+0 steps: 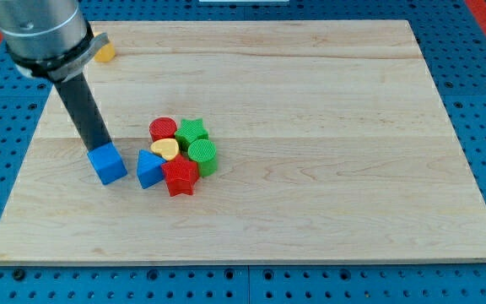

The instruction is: Slide the blue cube to the blue triangle

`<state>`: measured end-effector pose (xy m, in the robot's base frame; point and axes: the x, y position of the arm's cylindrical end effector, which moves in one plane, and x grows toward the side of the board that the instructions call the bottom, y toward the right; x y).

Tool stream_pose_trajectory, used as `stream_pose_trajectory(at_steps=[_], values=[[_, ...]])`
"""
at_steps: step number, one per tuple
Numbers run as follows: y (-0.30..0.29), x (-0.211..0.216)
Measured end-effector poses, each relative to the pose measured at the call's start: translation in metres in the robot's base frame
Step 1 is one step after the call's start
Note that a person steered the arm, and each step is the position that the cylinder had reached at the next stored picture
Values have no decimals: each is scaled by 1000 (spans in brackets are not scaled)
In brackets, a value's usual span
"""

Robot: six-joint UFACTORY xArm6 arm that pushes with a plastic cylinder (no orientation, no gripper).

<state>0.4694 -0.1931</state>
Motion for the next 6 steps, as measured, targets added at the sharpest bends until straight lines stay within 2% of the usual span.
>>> stream_pose_trajectory(at_steps=[2,3,4,6], values=[[-2,47],[-41,72],[-44,101],[-23,101]])
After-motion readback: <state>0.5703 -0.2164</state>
